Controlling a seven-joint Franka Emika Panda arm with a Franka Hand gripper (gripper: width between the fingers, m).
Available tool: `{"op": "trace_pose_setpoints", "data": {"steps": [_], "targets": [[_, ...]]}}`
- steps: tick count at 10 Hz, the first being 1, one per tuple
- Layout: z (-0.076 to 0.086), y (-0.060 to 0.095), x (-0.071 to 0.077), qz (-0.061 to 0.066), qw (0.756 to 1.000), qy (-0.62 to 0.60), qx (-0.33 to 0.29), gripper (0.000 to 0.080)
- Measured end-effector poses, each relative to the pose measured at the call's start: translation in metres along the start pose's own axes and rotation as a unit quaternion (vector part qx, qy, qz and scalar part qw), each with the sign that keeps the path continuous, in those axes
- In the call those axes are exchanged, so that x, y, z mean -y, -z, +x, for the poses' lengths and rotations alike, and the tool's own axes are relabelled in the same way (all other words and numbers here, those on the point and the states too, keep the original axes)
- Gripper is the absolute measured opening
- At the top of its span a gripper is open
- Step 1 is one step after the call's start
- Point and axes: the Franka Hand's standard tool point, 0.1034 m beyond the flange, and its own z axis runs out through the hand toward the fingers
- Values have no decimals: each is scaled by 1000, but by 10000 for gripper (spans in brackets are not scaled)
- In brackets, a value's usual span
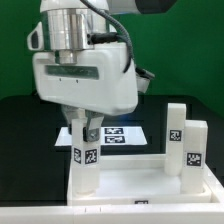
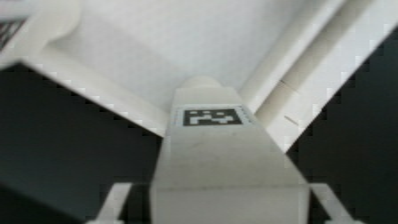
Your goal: Assemble desk
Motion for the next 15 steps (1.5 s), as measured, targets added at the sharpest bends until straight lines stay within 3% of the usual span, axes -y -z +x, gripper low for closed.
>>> {"op": "trace_pose_setpoints", "data": {"steps": [2, 4, 5, 6, 7, 8, 11, 13, 15], "targets": [[5, -1, -2, 14, 989, -143, 25, 286], [5, -1, -2, 14, 992, -127, 24, 286], [4, -1, -2, 14, 995, -92, 21, 366], [3, -1, -1, 16, 1000, 0, 15, 504], [1, -1, -1, 21, 994, 106, 9, 504], [-3, -1, -2, 21, 989, 148, 10, 618], [0, -2, -3, 21, 973, 230, 7, 648], [0, 0, -2, 27, 910, 413, -21, 649], [-1, -1, -3, 26, 909, 417, -18, 649]]}}
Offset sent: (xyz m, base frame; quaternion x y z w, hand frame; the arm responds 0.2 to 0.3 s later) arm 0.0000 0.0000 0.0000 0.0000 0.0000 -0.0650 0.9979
